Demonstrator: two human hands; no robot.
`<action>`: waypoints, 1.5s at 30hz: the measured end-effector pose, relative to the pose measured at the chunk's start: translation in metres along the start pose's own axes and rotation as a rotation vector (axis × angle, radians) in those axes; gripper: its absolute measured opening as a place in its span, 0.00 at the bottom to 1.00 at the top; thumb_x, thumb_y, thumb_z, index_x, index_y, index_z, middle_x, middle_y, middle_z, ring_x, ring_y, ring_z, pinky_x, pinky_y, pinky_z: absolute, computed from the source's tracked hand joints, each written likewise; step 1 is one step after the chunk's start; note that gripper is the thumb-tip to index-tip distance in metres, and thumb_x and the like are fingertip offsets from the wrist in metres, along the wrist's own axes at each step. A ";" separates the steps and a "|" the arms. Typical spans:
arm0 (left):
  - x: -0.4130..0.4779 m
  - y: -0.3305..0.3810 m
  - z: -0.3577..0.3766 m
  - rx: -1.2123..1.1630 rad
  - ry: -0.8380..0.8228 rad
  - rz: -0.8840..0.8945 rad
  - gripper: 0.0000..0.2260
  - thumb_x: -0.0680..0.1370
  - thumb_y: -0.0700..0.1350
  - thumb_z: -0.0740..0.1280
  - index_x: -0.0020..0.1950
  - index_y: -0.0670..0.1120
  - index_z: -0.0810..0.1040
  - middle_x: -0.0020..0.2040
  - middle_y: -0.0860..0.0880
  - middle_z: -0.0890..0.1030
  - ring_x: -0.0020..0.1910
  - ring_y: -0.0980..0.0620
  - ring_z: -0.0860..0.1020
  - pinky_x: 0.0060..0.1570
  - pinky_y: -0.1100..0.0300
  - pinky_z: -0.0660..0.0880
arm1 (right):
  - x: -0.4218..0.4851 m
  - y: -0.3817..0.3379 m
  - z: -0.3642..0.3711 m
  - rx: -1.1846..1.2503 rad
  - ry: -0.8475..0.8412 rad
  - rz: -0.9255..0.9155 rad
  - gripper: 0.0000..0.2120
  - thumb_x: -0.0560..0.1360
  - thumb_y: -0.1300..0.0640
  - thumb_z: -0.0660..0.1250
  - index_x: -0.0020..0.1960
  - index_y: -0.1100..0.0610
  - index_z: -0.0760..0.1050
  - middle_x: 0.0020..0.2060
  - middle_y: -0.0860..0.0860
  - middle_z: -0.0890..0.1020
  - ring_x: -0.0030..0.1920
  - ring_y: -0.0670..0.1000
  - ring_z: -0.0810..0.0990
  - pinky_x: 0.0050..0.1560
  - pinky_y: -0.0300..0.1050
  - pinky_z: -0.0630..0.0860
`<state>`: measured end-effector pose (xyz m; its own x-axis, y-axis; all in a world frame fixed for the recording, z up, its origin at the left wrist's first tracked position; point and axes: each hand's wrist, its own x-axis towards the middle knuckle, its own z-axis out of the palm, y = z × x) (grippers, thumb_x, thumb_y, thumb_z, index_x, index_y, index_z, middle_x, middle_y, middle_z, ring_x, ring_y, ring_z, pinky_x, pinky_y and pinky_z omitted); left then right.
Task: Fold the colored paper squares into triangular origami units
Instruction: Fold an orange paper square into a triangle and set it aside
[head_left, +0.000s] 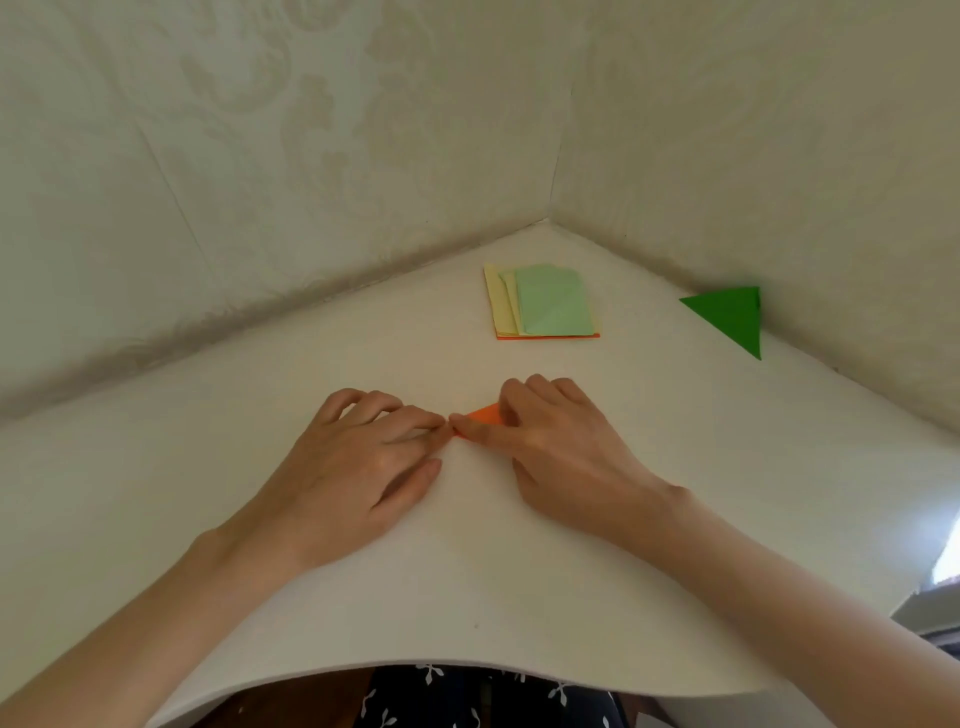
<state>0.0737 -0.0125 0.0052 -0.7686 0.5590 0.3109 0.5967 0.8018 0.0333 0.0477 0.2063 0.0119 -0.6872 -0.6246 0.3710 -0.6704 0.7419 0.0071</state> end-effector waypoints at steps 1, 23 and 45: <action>0.000 0.001 0.001 -0.001 0.020 0.003 0.19 0.79 0.51 0.54 0.61 0.50 0.79 0.55 0.56 0.80 0.52 0.54 0.70 0.54 0.57 0.60 | 0.002 -0.003 0.003 -0.014 -0.003 -0.002 0.29 0.65 0.62 0.50 0.60 0.50 0.79 0.36 0.52 0.72 0.39 0.51 0.64 0.39 0.43 0.56; 0.037 0.026 0.013 -0.461 0.060 -0.536 0.09 0.71 0.51 0.73 0.40 0.58 0.72 0.40 0.58 0.73 0.45 0.54 0.70 0.45 0.59 0.62 | -0.006 -0.004 -0.014 0.751 -0.007 0.634 0.16 0.74 0.62 0.65 0.57 0.48 0.67 0.42 0.42 0.74 0.45 0.43 0.73 0.45 0.33 0.68; 0.056 0.021 0.012 -0.668 0.152 -0.365 0.14 0.74 0.43 0.69 0.48 0.63 0.73 0.46 0.66 0.77 0.47 0.67 0.73 0.42 0.79 0.63 | -0.050 0.180 -0.017 0.153 0.419 1.348 0.07 0.72 0.52 0.69 0.49 0.51 0.82 0.48 0.52 0.83 0.55 0.58 0.76 0.54 0.49 0.72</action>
<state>0.0401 0.0384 0.0121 -0.9320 0.2104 0.2952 0.3613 0.6054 0.7092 -0.0340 0.3745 0.0105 -0.7003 0.6662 0.2565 0.3793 0.6517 -0.6569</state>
